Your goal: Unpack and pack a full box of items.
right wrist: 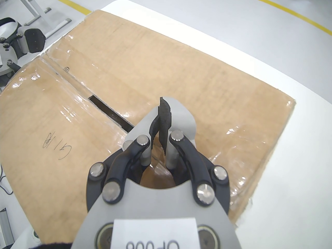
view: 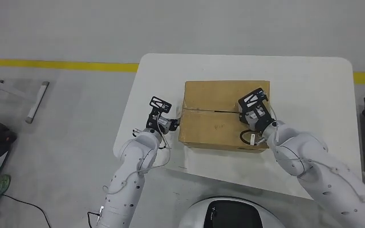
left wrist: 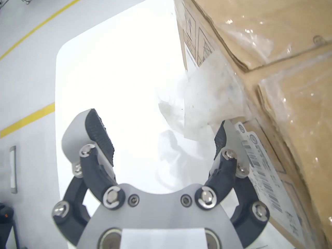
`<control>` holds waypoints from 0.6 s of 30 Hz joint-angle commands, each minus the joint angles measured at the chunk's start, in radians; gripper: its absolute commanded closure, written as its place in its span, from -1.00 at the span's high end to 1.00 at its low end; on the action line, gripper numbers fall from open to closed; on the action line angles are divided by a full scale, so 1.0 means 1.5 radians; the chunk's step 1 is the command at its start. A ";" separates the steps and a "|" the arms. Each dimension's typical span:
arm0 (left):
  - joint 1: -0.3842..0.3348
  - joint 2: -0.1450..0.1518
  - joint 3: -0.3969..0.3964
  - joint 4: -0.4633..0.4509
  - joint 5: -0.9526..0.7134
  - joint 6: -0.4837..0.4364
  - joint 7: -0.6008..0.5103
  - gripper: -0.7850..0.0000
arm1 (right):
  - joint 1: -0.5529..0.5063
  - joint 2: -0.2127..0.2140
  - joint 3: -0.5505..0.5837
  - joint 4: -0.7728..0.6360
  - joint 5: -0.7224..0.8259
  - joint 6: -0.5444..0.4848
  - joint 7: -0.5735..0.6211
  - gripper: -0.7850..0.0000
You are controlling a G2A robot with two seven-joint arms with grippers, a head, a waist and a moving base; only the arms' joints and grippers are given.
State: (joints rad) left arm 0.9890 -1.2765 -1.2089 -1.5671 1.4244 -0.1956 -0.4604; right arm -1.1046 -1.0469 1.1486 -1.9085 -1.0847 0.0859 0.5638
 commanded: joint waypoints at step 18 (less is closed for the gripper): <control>-0.007 -0.007 -0.014 -0.058 -0.027 0.062 0.040 1.00 | 0.001 -0.014 0.003 0.006 -0.008 -0.007 0.012 -1.00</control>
State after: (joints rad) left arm 0.9780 -1.2873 -1.2305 -1.6435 1.3863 -0.1004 -0.3943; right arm -1.1036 -1.0669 1.1514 -1.8994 -1.0952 0.0734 0.5811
